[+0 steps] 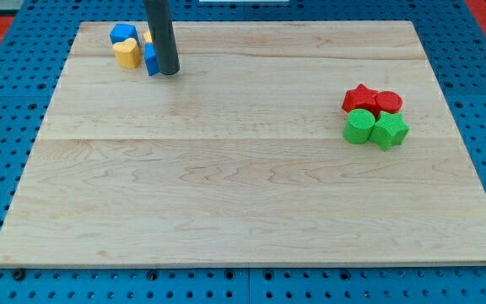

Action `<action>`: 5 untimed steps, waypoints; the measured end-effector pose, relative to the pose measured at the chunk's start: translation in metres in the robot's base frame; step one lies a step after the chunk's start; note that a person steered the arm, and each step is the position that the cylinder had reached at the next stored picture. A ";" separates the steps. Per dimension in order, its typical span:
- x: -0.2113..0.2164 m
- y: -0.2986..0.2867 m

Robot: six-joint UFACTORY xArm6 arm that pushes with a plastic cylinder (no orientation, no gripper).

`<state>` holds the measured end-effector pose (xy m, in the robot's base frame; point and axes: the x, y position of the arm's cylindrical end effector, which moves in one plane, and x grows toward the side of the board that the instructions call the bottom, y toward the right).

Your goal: Move your arm towards the right

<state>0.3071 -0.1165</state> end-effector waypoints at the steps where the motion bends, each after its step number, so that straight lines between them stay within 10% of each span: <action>1: 0.000 0.003; 5: -0.004 0.140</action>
<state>0.3030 0.0231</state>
